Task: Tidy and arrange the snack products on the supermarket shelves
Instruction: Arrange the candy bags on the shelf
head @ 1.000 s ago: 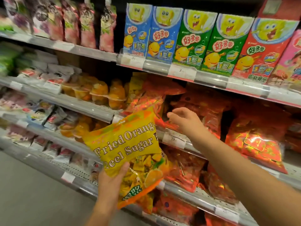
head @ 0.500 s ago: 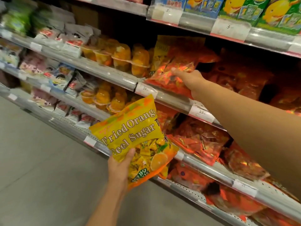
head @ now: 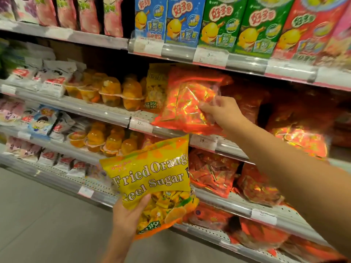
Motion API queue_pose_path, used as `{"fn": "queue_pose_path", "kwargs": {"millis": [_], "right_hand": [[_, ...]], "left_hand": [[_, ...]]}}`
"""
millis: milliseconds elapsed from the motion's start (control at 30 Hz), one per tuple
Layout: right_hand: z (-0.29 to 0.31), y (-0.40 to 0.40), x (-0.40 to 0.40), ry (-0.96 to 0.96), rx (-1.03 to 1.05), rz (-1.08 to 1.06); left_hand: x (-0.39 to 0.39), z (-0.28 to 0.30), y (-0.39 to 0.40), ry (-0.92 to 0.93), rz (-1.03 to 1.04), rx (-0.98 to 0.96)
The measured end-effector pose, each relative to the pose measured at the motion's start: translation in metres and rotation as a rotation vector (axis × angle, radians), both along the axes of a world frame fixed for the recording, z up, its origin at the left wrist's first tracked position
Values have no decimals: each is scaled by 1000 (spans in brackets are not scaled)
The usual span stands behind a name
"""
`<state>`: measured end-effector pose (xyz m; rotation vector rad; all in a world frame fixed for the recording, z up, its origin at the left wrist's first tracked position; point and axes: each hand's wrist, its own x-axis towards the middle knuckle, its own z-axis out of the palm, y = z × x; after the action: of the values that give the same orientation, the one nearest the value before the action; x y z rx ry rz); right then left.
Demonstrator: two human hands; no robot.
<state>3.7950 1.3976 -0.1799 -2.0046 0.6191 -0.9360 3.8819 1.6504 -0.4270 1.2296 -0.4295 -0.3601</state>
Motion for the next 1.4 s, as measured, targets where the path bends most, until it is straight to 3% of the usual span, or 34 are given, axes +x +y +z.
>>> {"fn": "queue_pose_path", "kwargs": {"millis": [167,300,567,633,767,967,1400], "right_hand": [[-1,-10,-91,69,-417,-174],[-22,-34,-164,100,-450,-231],[-35,-65,-283,117,-388,-365],[-30,-75,-299,106,-390,-402],[-34,-91,-308,50,-177,-348],[-47,-106,-308,5,-89,-400],[-46,-95,-359,-212,162,-376]], "left_hand": [[-14,58,-29,-472,-136,192],[-28,96,-62,-707,-293,239],[-59,130,-123,-1097,-328,15],[-66,141,-143,-1074,-280,-45],[-80,173,-200,-837,-173,-108],[-56,172,-274,-772,-61,130],[-58,168,-286,-983,185,311]]}}
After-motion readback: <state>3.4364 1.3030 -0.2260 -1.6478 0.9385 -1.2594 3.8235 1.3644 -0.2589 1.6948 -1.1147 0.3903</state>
